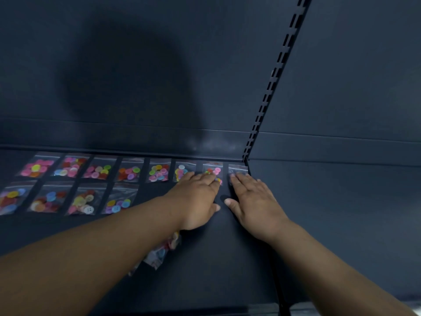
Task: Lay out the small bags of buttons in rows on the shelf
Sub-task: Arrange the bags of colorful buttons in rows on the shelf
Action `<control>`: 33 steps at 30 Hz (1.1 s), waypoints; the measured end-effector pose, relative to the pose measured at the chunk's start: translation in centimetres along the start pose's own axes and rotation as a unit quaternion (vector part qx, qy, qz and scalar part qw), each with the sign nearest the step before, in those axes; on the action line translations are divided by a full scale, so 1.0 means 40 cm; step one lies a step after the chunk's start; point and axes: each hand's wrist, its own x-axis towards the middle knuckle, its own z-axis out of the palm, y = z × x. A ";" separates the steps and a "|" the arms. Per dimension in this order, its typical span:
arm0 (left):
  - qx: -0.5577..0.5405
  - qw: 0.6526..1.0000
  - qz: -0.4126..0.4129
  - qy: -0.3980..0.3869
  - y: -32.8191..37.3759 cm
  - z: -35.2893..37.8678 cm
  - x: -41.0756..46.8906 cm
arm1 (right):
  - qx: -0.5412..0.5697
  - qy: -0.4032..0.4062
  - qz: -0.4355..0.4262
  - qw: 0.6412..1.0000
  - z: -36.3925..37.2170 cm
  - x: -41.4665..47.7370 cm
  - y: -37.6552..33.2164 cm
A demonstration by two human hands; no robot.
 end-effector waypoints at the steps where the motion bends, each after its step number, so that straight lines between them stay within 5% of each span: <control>1: -0.002 1.000 -0.001 0.000 -0.002 0.001 0.000 | 0.001 -0.001 -0.002 1.000 0.000 0.002 0.000; 8: -0.023 0.999 -0.004 0.022 -0.013 -0.004 -0.016 | 0.018 0.008 -0.002 1.000 -0.015 -0.003 -0.009; 14: -0.054 0.992 -0.016 0.112 -0.030 -0.054 -0.093 | 0.120 0.114 -0.057 0.985 -0.053 -0.031 -0.068; 20: -0.097 0.991 -0.061 0.062 -0.063 -0.073 -0.225 | 0.246 -0.007 -0.141 0.959 -0.056 -0.058 -0.195; 27: -0.120 0.984 -0.133 -0.020 -0.096 -0.046 -0.283 | 0.260 -0.062 -0.131 0.955 -0.032 -0.032 -0.272; 33: -0.210 0.966 -0.154 -0.009 -0.087 -0.022 -0.305 | 0.335 -0.116 -0.094 0.930 -0.026 -0.034 -0.274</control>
